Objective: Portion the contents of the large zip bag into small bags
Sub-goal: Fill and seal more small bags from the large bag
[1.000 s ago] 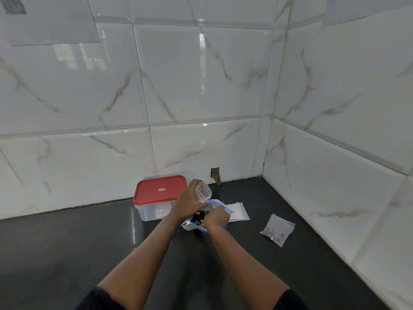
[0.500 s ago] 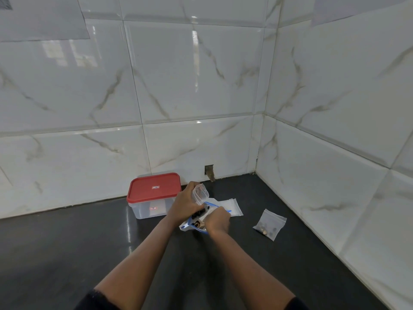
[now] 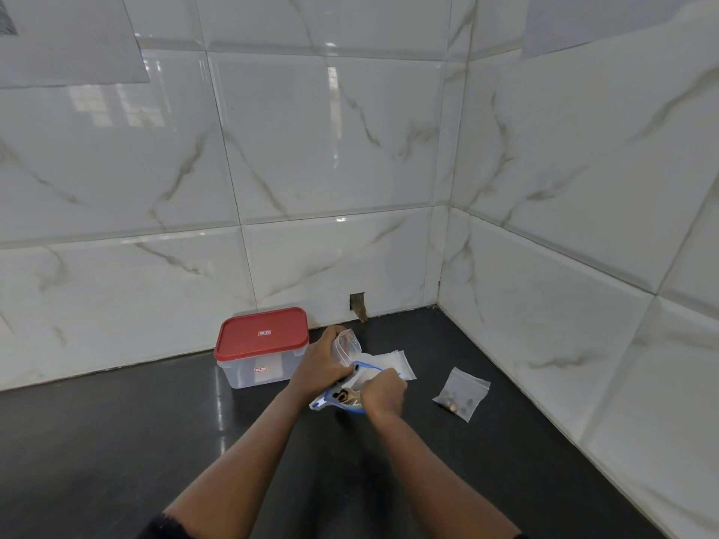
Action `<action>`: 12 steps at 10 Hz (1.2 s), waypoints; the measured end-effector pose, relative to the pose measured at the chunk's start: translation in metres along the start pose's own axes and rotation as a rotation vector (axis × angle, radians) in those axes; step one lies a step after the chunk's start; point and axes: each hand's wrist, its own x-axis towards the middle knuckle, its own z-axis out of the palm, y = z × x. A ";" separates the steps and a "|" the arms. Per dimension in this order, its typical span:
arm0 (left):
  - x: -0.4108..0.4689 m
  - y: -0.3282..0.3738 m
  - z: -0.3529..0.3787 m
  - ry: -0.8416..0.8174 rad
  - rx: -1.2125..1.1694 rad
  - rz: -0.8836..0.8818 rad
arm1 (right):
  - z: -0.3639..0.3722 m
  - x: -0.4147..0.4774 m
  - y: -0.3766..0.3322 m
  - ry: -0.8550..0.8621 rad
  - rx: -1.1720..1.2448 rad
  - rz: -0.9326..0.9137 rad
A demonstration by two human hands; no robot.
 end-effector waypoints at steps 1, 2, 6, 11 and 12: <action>0.001 0.001 0.002 -0.009 -0.012 -0.009 | -0.007 0.001 -0.001 0.000 0.039 0.007; 0.002 0.003 0.001 0.007 -0.011 -0.025 | -0.019 0.005 -0.003 0.002 0.056 0.001; 0.007 -0.005 0.004 0.087 -0.083 -0.063 | -0.108 0.027 -0.014 -0.174 0.264 0.008; 0.007 -0.011 0.010 0.044 -0.137 -0.062 | -0.107 0.008 -0.056 -0.024 0.116 -0.336; 0.007 -0.012 0.009 0.047 -0.152 -0.062 | -0.095 -0.001 -0.056 0.025 -0.075 -0.523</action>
